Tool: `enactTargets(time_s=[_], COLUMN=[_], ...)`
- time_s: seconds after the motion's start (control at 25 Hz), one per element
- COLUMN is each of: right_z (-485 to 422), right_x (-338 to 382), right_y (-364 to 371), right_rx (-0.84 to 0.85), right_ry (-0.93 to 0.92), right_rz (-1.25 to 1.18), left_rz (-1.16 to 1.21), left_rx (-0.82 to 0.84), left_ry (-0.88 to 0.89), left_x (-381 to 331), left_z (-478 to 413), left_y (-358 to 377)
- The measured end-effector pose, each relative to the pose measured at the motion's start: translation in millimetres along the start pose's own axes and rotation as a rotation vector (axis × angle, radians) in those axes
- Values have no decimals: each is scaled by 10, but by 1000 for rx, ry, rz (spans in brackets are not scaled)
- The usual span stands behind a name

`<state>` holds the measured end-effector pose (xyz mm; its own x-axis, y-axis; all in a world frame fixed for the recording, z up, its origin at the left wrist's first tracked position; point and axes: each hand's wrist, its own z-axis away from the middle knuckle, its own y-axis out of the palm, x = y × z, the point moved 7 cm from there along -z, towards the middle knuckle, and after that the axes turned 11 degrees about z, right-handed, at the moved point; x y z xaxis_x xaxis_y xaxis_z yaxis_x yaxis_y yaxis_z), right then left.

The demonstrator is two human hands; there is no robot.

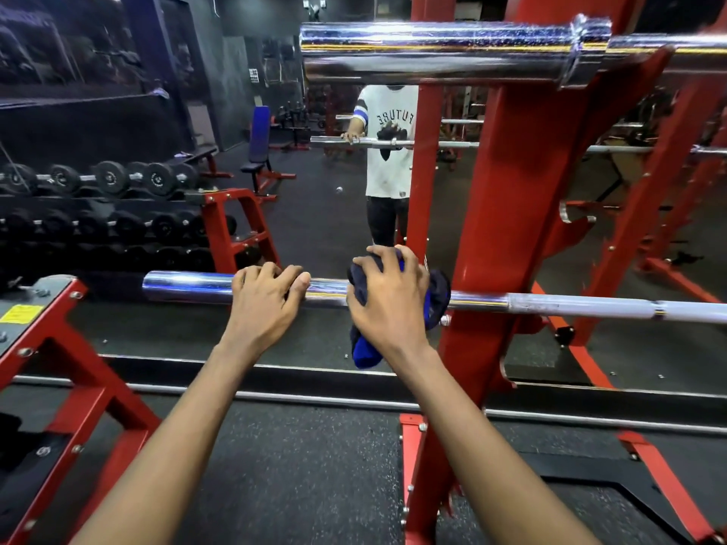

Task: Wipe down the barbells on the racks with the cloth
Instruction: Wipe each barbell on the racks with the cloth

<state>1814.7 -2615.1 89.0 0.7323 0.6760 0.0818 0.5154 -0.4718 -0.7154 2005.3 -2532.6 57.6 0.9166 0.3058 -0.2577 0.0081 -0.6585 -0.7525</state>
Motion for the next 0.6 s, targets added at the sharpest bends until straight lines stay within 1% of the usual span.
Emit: enactTargets(time_s=[0.08, 0.2, 0.28, 0.36, 0.4, 0.44, 0.52, 0.6], right_z=[-52, 88, 173, 145, 106, 74, 52, 28], right_x=[148, 194, 10, -229, -296, -314, -210, 128], right_y=[56, 35, 9, 33, 38, 29, 36, 75], right_rx=[32, 51, 113, 186, 188, 159, 49, -14], right_ry=[-15, -96, -66, 0, 13, 20, 4, -85], right_rz=[48, 38, 20, -28, -51, -49, 6, 9], left_rz=[-5, 1, 10, 16, 10, 7, 28, 42], left_rx=[-13, -20, -3, 55, 71, 78, 87, 90], left_ry=[3, -1, 14, 9, -5, -31, -93, -111], left_x=[0, 12, 11, 41, 92, 168, 335, 408], left_z=[-2, 12, 5, -22, -25, -26, -17, 0], left_y=[-15, -21, -10, 3, 2, -10, -44, -63])
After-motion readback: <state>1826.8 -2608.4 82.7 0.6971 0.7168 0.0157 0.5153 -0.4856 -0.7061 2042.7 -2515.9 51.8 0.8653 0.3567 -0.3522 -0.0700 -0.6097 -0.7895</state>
